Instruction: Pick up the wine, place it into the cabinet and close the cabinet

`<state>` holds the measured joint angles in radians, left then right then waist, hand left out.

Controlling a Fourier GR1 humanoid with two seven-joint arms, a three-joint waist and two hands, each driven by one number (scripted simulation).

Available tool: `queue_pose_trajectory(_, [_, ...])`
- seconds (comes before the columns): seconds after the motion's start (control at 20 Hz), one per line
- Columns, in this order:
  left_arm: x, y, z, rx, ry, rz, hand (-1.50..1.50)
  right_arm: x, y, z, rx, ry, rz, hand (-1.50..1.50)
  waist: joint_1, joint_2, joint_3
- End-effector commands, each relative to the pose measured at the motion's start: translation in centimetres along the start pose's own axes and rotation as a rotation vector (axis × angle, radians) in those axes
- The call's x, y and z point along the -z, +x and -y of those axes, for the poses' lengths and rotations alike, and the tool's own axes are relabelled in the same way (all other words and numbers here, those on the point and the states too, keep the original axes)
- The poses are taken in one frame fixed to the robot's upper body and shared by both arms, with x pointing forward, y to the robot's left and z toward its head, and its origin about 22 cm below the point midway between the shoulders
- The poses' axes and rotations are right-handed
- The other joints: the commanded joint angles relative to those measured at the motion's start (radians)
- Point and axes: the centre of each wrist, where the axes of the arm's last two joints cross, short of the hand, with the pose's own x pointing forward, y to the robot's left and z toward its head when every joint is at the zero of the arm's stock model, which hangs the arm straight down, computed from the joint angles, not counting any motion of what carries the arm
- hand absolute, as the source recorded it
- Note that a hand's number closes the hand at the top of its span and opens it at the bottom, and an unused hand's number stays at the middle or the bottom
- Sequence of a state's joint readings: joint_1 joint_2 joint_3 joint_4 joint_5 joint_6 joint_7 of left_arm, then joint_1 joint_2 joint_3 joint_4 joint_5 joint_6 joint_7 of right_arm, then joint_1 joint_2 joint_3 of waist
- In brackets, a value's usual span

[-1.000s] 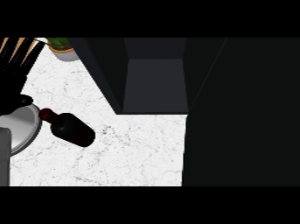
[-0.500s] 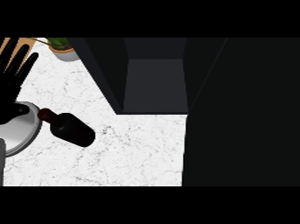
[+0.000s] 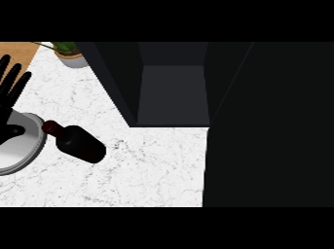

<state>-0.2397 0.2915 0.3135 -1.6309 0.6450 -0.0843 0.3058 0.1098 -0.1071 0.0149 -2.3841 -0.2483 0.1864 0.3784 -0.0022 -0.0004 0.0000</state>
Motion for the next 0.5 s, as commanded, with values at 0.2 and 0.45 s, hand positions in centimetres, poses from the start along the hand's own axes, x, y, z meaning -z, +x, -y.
queue_pose_trajectory(0.2, [-0.7, -3.6, -1.9, 0.025, 0.019, -0.019, -1.50, 0.8, 0.9, -0.4, -0.001, -0.018, 0.019, -1.50, 0.001, 0.001, 0.000])
queue_pose_trajectory(0.45, [-2.8, -4.2, -4.2, 0.038, 0.040, -0.075, -1.50, 0.2, 1.3, 0.7, 0.000, 0.006, 0.014, -1.50, 0.003, 0.000, 0.000])
